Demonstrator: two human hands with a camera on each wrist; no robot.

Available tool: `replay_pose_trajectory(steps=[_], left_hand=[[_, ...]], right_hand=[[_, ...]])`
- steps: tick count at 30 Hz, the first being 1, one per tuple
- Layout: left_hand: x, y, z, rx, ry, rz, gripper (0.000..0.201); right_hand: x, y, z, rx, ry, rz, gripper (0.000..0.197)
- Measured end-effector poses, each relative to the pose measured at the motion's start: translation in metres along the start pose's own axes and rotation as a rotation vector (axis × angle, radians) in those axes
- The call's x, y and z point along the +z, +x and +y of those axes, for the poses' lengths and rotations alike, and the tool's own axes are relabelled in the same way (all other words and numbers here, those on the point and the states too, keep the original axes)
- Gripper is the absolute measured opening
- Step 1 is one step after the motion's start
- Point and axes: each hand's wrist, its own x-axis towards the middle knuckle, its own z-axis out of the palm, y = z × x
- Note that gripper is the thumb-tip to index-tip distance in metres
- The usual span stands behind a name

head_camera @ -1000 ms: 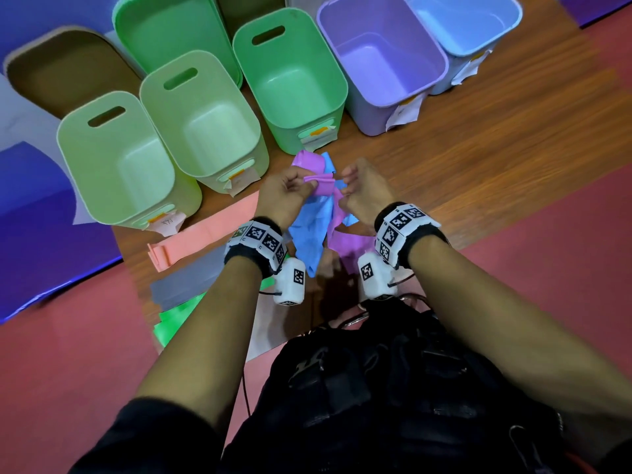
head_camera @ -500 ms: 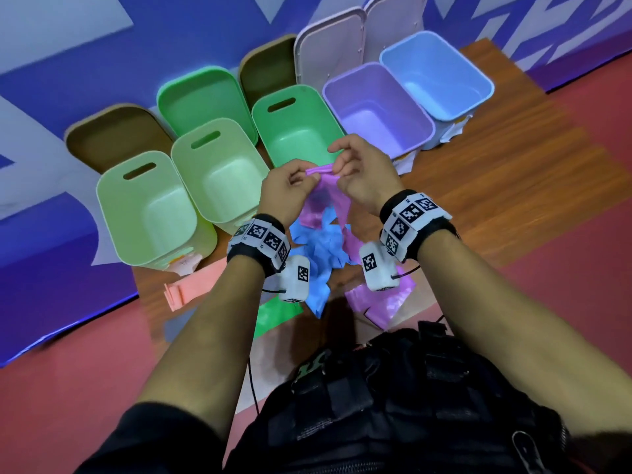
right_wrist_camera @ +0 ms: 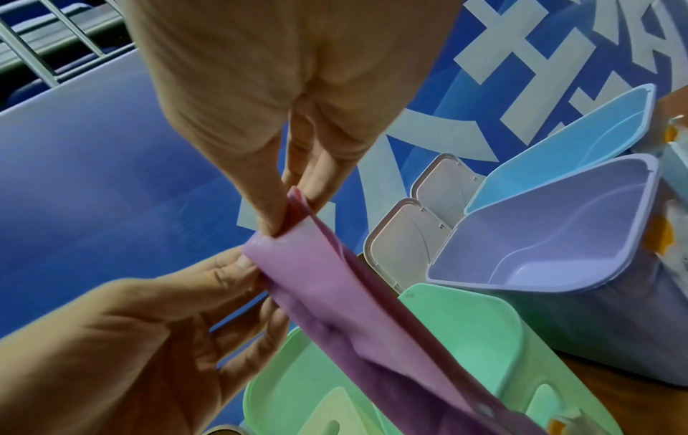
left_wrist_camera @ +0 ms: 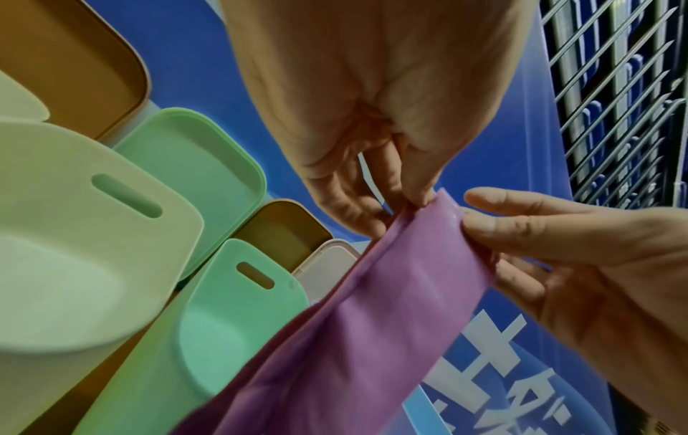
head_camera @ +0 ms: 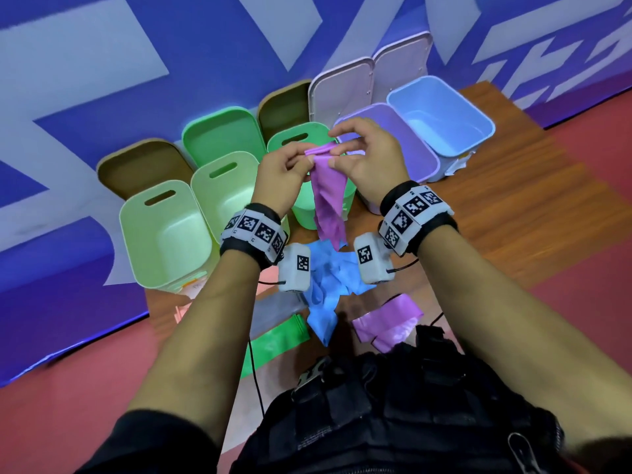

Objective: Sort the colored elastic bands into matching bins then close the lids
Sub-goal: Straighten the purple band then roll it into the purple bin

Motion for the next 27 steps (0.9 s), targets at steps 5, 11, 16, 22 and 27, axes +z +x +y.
replay_pose_trajectory(steps=[5,11,16,22,27], left_hand=[[-0.003,0.003,0.011,0.030,0.006,-0.047,0.026],[-0.007,0.003,0.018,0.053,-0.001,-0.074,0.026],[-0.012,0.004,0.020,0.080,-0.001,-0.056,0.023],[-0.018,0.003,0.020,0.086,-0.003,0.000,0.023],[-0.020,0.004,0.023,0.068,-0.043,0.049,0.022]], right_hand=[[0.003,0.005,-0.005,-0.059,-0.070,0.066,0.028],[-0.001,0.009,-0.012,-0.113,-0.175,0.088,0.023],[-0.004,0.014,-0.011,-0.106,-0.235,0.051,0.026],[-0.001,0.021,-0.011,-0.054,-0.172,-0.004,0.017],[0.005,0.022,-0.012,-0.085,-0.188,0.002,0.008]])
